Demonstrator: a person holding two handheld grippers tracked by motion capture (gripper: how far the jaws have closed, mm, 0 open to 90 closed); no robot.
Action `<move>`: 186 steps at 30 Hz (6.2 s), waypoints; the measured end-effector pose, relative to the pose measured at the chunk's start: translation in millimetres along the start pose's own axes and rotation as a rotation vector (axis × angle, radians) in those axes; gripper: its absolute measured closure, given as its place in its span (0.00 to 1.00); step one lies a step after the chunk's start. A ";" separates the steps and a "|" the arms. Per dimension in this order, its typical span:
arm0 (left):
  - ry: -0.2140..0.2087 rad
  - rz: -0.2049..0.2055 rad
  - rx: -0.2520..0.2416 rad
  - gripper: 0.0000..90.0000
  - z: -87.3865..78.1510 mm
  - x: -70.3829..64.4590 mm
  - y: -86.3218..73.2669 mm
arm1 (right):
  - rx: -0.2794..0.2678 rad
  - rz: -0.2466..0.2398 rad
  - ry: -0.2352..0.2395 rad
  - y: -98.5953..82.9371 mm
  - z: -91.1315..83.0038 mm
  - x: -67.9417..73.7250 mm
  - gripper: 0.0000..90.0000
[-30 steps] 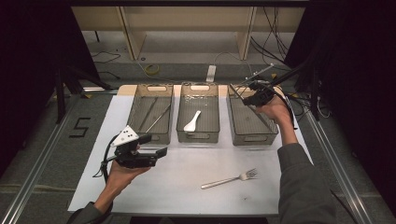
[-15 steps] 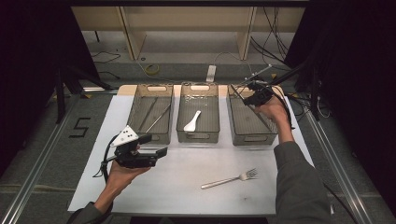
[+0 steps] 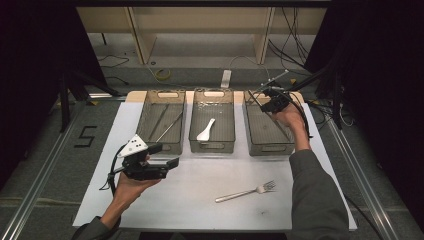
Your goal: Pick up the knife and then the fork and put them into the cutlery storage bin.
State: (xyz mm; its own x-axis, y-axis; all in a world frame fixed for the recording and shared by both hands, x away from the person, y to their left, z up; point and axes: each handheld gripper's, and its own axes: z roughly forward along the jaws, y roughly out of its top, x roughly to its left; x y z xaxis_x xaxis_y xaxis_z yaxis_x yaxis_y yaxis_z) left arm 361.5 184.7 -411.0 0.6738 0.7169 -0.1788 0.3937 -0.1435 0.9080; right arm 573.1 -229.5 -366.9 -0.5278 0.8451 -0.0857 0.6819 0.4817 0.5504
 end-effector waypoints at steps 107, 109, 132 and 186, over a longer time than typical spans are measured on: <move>-0.021 -0.008 -0.027 0.18 -2.9 -1.9 -0.5 | 0.247 -0.452 0.359 -152.8 -15.1 161.7 0.65; -0.021 -0.007 -0.027 0.18 -2.8 -2.0 -0.4 | 0.255 -0.461 0.356 -153.7 -13.6 162.5 0.67; -0.023 -0.004 -0.021 0.18 -2.2 -2.9 -0.5 | 0.272 -0.546 0.322 -157.1 -12.0 173.7 0.75; -0.021 -0.009 -0.027 0.18 -2.9 -1.8 -0.4 | 0.217 -0.476 0.337 -145.4 -26.3 160.3 0.94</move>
State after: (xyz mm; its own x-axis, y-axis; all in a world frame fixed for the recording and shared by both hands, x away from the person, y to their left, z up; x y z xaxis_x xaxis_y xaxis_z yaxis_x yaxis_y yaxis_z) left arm 358.3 185.4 -409.9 0.6836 0.7034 -0.1946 0.3827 -0.1185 0.9162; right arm 376.0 -170.2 -438.8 -0.9062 0.4227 0.0063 0.4006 0.8539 0.3323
